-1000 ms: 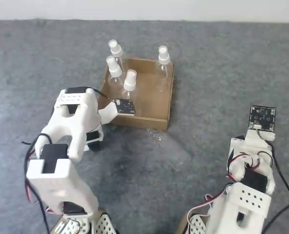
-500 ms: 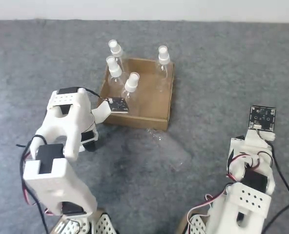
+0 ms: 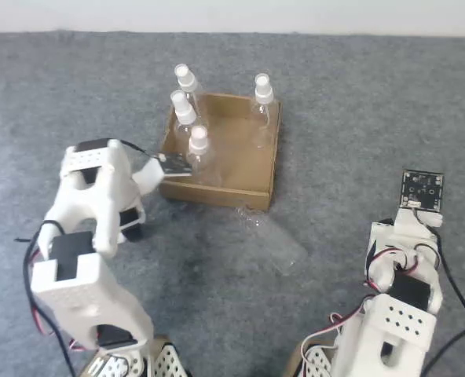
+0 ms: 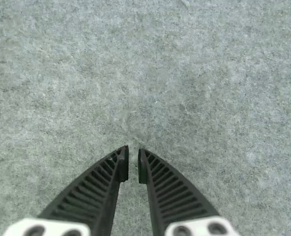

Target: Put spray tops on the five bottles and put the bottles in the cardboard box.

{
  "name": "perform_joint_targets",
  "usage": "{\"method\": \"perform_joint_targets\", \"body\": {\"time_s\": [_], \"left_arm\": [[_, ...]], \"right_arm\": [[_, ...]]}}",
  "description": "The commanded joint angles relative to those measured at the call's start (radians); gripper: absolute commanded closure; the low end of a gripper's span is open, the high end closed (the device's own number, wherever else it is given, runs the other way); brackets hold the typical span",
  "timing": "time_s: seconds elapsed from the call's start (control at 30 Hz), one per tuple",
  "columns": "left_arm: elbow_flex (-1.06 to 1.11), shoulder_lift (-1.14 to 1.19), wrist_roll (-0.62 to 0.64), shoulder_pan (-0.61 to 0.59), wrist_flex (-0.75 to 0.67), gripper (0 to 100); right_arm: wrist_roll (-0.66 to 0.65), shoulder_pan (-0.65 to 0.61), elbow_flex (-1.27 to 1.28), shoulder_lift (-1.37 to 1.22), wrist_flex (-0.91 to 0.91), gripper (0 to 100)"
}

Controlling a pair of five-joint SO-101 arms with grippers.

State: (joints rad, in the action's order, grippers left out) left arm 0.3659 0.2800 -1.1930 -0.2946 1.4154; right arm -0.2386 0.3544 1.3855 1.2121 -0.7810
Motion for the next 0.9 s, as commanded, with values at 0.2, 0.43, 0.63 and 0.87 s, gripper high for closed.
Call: {"method": "perform_joint_targets", "body": {"time_s": [0.2,0.43,0.63,0.87], "left_arm": [[-0.054,-0.017,0.005,-0.046,0.074,99],[-0.05,-0.092,0.006,-0.086,0.077,99],[-0.048,-0.276,0.006,-0.144,0.161,99],[-0.045,-0.43,0.1,-0.15,0.249,99]], "right_arm": [[-0.012,-0.008,-0.002,0.025,0.028,99.2],[-0.012,-0.008,-0.002,0.025,0.028,99.2],[-0.012,-0.008,-0.002,0.025,0.028,99.2],[-0.012,-0.008,-0.002,0.025,0.028,99.2]]}}
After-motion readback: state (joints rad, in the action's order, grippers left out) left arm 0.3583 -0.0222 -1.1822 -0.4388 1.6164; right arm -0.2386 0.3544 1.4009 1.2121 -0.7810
